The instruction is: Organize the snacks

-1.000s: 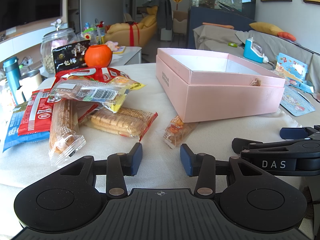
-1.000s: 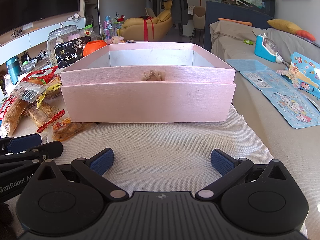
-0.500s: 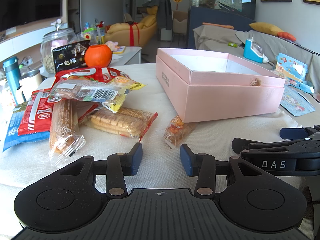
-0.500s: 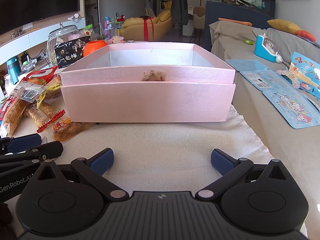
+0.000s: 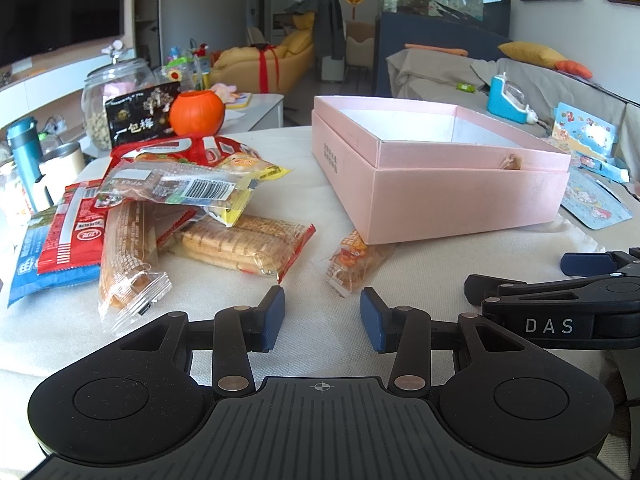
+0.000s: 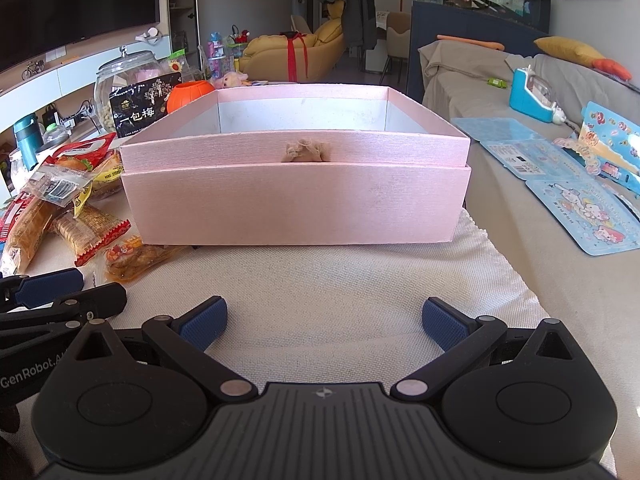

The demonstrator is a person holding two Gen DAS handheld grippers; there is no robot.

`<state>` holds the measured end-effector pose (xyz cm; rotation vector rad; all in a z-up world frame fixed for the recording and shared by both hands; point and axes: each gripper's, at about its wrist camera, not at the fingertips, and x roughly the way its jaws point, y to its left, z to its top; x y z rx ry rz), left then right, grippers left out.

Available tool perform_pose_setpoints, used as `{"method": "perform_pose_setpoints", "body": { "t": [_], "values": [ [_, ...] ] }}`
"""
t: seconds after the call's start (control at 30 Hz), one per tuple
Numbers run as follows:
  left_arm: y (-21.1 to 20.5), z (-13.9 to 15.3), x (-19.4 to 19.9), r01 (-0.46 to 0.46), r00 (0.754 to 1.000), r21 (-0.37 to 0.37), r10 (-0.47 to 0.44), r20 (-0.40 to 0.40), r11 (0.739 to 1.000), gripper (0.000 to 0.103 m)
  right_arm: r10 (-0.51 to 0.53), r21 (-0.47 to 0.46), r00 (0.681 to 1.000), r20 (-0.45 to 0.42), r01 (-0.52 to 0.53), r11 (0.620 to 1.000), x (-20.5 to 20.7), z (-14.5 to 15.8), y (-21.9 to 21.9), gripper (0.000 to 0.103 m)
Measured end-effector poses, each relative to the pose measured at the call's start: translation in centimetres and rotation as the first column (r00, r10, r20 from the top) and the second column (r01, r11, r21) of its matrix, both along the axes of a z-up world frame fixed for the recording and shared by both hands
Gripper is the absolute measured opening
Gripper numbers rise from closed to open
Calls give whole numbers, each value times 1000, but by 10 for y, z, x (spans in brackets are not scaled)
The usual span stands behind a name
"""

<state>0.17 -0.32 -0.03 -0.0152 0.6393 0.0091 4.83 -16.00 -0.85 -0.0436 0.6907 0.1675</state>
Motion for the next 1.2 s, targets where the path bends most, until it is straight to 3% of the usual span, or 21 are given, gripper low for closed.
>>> {"method": "perform_pose_setpoints", "body": {
  "t": [0.2, 0.4, 0.5, 0.6, 0.73, 0.87, 1.0, 1.13, 1.2],
  "values": [
    [5, 1, -2, 5, 1000, -44, -5, 4, 999, 46, 6, -4, 1000, -5, -6, 1000, 0, 0, -2, 103],
    [25, 12, 5, 77, 997, -88, -79, -20, 993, 43, 89, -17, 986, -139, -92, 996, 18, 10, -3, 103],
    [34, 29, 2, 114, 993, -114, -114, 12, 987, 43, 103, -35, 979, -174, -111, 993, 22, 13, -1, 103],
    [48, 43, -5, 98, 995, -131, -93, 44, 987, 43, 147, -44, 967, -207, -159, 986, 32, 16, 4, 103],
    [70, 47, -3, 23, 999, -140, -19, 32, 990, 43, 255, 116, 946, -201, -235, 965, 52, 34, 13, 99],
    [88, 41, -1, -46, 999, -170, 46, -8, 984, 42, 249, 203, 942, -225, -205, 958, 84, 37, 39, 99],
    [93, 42, 0, -41, 999, -197, 38, -17, 980, 42, 233, 127, 946, -223, -209, 970, 100, 24, 69, 95],
    [95, 40, 18, -75, 997, -232, 66, -46, 970, 42, 306, -12, 938, -162, -312, 950, 71, 22, 89, 74],
    [94, 34, 33, -101, 993, -223, 86, -75, 970, 42, 335, -48, 932, -138, -344, 938, 56, 22, 87, 74]
  ]
}}
